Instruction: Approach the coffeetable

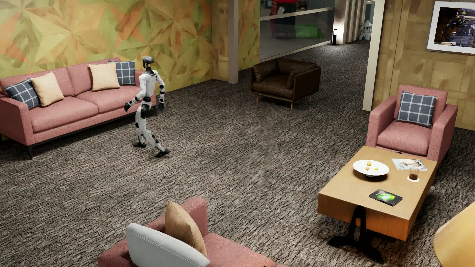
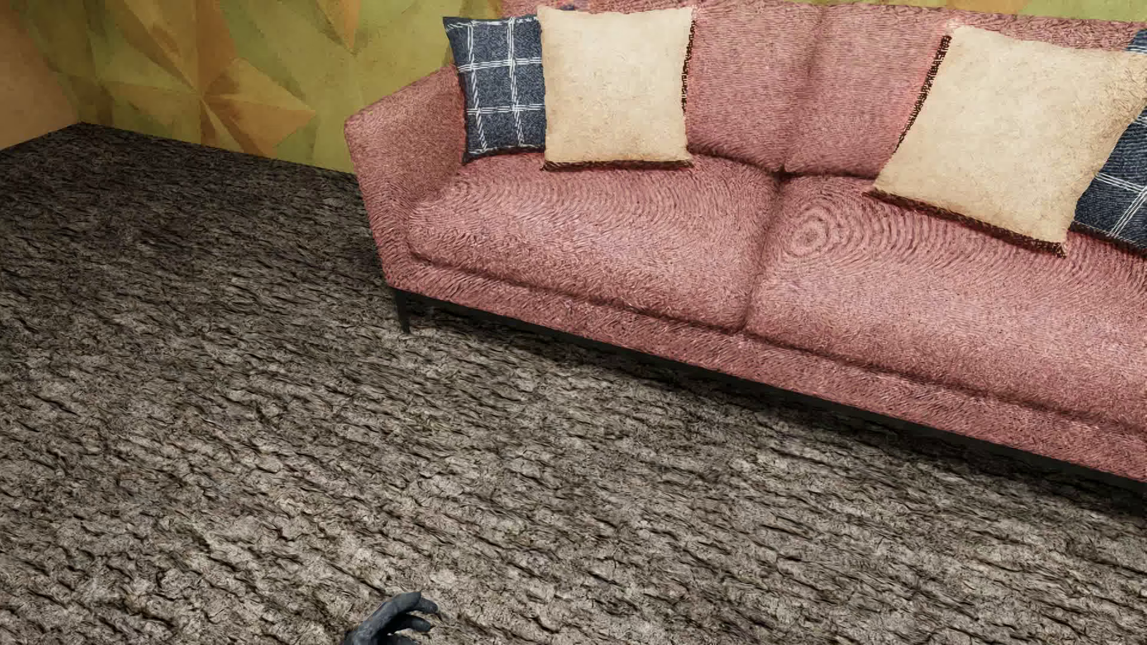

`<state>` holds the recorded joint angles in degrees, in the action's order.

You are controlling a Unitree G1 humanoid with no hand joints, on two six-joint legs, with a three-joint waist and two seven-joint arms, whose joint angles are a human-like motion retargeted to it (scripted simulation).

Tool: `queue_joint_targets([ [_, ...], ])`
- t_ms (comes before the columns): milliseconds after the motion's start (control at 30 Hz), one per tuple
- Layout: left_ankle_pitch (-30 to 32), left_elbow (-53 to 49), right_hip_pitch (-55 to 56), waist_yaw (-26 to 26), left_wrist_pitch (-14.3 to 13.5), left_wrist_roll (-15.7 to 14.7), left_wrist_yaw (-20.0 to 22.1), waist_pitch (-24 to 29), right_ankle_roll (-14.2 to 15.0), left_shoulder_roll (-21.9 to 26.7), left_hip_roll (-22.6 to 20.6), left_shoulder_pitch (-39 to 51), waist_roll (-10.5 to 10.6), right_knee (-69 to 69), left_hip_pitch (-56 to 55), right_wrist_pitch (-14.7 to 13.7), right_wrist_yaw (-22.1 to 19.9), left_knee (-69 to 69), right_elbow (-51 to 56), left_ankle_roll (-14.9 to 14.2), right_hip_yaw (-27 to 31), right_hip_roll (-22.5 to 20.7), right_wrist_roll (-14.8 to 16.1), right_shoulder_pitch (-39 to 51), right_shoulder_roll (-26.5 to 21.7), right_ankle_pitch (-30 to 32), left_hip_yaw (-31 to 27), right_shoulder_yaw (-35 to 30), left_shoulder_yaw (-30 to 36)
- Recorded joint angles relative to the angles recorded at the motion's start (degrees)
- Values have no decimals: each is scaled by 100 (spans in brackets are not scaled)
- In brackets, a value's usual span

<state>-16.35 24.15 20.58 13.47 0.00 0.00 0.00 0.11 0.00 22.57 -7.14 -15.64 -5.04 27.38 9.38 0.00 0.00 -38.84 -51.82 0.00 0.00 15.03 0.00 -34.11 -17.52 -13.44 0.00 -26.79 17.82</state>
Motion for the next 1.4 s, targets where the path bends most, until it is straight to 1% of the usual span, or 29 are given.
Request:
queue_joint_targets([
  [33,-17,-2,-73,166,0,0,0,23,0,-8,281,-76,1,212,249,0,0,-122,58,0,0,1,0,-81,-20,285,0,-135,-73],
  [67,64,102,224,245,0,0,0,-134,0,-24,450,-159,-52,765,303,0,0,-211,-5,0,0,58,0,-67,-24,1051,0,-304,24],
  [100,255,225,314,244,0,0,0,-178,0,-203,829,-391,41,1295,287,0,0,-453,-133,0,0,-54,0,-30,70,1580,0,-377,-343],
  [133,542,846,334,165,0,0,0,-102,0,-325,940,-302,113,1864,284,0,0,-818,-431,0,0,-15,0,212,26,1519,0,-437,-158],
  [167,1000,1463,314,100,0,0,0,-23,0,-414,996,-208,89,2032,176,0,0,-1123,-500,0,0,-131,0,420,4,1252,0,-338,60],
  [233,2330,2359,-88,98,0,0,0,104,0,-359,1177,-81,122,2075,-383,0,0,-1569,-190,0,0,-199,0,763,-66,649,0,-258,824],
  [267,2669,2618,-325,-19,0,0,0,174,0,-351,1177,-113,113,1994,-565,0,0,-1415,78,0,0,-164,0,902,-153,525,0,-120,983],
  [300,2943,2781,-491,-248,0,0,0,224,0,-312,1127,-218,73,1895,-684,0,0,-1171,380,0,0,-145,0,990,-255,408,0,-9,1052],
  [367,4553,2761,-747,-401,0,0,0,217,0,-158,1169,-570,113,1748,-1133,0,0,-1150,922,0,0,-203,0,1138,-479,193,0,525,877],
  [400,4635,2751,-903,-382,0,0,0,174,0,-87,1230,-665,169,1682,-1271,0,0,-1072,1054,0,0,-242,0,1152,-580,80,0,830,831],
  [433,4635,2675,-1051,-439,0,0,0,204,0,-2,1262,-732,197,1648,-1259,0,0,-919,1089,0,0,-267,0,1180,-601,7,0,1355,823],
  [467,4635,2713,-1141,-506,0,0,0,152,0,8,1304,-802,230,1660,-1221,0,0,-767,1078,0,0,-280,0,1159,-613,-65,0,1757,596],
  [500,4635,2392,-1225,-602,0,0,0,175,0,196,1319,-844,289,1674,-1141,0,0,-564,1057,0,0,-269,0,1169,-665,-123,0,2094,922],
  [533,4651,2572,-1272,-586,0,0,0,147,0,110,1382,-796,346,1677,-1238,0,0,-459,964,0,0,-274,0,1233,-706,-220,0,2427,629],
  [567,4656,2567,-1354,-592,0,0,0,136,0,190,1401,-790,346,1724,-1294,0,0,-367,843,0,0,-256,0,1281,-746,-286,0,2457,660],
  [667,4164,2372,-1419,-773,0,0,0,156,0,256,1421,-668,359,1753,-1561,0,0,-210,670,0,0,-236,0,1322,-880,-483,0,2331,444],
  [733,3704,2336,-1460,-964,0,0,0,208,0,229,1328,-562,297,1791,-1559,0,0,-9,610,0,0,-122,0,1358,-953,-599,0,2146,307],
  [867,3071,2067,-1503,-1093,0,0,0,272,0,187,1286,-564,324,1729,-1952,0,0,178,929,0,0,-13,0,1296,-881,-456,0,2008,216],
  [933,2991,2138,-1580,-1150,0,0,0,328,0,145,1213,-510,289,1595,-2290,0,0,128,978,0,0,20,0,1379,-838,-439,0,1792,304],
  [1033,2985,2243,-1597,-1446,0,0,0,473,0,58,1089,-565,285,1420,-2575,0,0,191,1107,0,0,15,0,1645,-808,-529,0,1451,375],
  [1067,2847,2279,-1598,-1501,0,0,0,511,0,28,1069,-610,311,1382,-2643,0,0,214,1231,0,0,15,0,1716,-809,-544,0,1528,554],
  [1133,2504,2330,-1518,-1449,0,0,0,560,0,-61,1096,-781,364,1487,-2865,0,0,240,1697,0,0,69,0,1893,-898,-578,0,1305,717],
  [1200,2022,2414,-1520,-1485,0,0,0,607,0,-115,1137,-880,298,1611,-2928,0,0,253,2075,0,0,205,0,1946,-902,-659,0,1145,984],
  [1233,1893,2465,-1512,-1494,0,0,0,577,0,-158,1224,-896,303,1619,-3114,0,0,160,2287,0,0,188,0,1932,-881,-695,0,1138,1130],
  [1267,1952,2499,-1686,-1519,0,0,0,577,0,-194,1312,-934,270,1563,-3231,0,0,16,2414,0,0,193,0,1863,-828,-670,0,1139,1177],
  [1300,2351,2509,-1919,-1601,0,0,0,585,0,-227,1349,-975,211,1417,-3348,0,0,-182,2464,0,0,199,0,1799,-770,-608,0,1134,1155],
  [1333,2890,2542,-2194,-1628,0,0,0,563,0,-302,1458,-1022,254,1221,-3568,0,0,-376,2540,0,0,74,0,1717,-745,-511,0,1181,1021],
  [1367,3112,2448,-2424,-1811,0,0,0,526,0,-296,1539,-1061,192,1103,-3646,0,0,-661,2507,0,0,51,0,1650,-703,-421,0,1128,1281],
  [1400,3397,2503,-2727,-1951,0,0,0,506,0,-309,1523,-1110,187,981,-3723,0,0,-772,2472,0,0,10,0,1527,-672,-343,0,1195,1123],
])
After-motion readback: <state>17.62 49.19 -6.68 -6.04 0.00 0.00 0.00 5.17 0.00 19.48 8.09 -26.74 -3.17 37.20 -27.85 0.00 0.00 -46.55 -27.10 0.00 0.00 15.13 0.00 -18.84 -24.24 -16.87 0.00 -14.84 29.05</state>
